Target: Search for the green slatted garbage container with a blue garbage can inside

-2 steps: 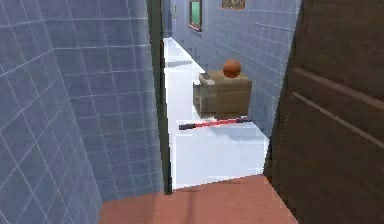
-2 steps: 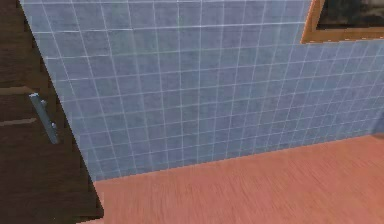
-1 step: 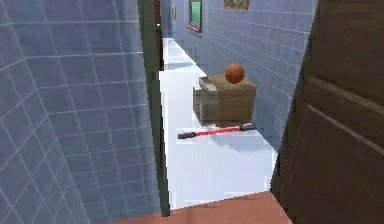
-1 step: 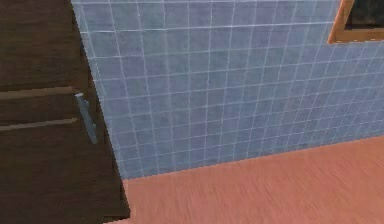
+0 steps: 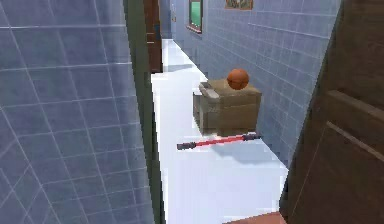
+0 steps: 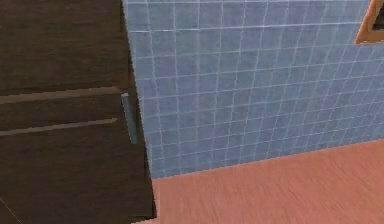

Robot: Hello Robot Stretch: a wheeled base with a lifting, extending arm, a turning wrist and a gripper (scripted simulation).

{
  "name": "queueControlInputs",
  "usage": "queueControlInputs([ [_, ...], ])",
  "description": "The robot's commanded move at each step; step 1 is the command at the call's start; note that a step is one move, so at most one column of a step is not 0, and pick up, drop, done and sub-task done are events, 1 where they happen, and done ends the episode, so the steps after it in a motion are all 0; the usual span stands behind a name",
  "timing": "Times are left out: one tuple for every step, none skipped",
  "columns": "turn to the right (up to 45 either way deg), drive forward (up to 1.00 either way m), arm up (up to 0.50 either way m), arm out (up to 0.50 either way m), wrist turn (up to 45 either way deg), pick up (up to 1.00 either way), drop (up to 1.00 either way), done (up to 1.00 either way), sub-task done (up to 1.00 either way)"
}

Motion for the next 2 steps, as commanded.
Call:
queueControlInputs([
  [12.0, 0.0, 0.0, 0.0, 0.0, 0.0, 0.0, 0.0, 0.0],
  [0.0, 0.3, 0.0, 0.0, 0.0, 0.0, 0.0, 0.0, 0.0],
])
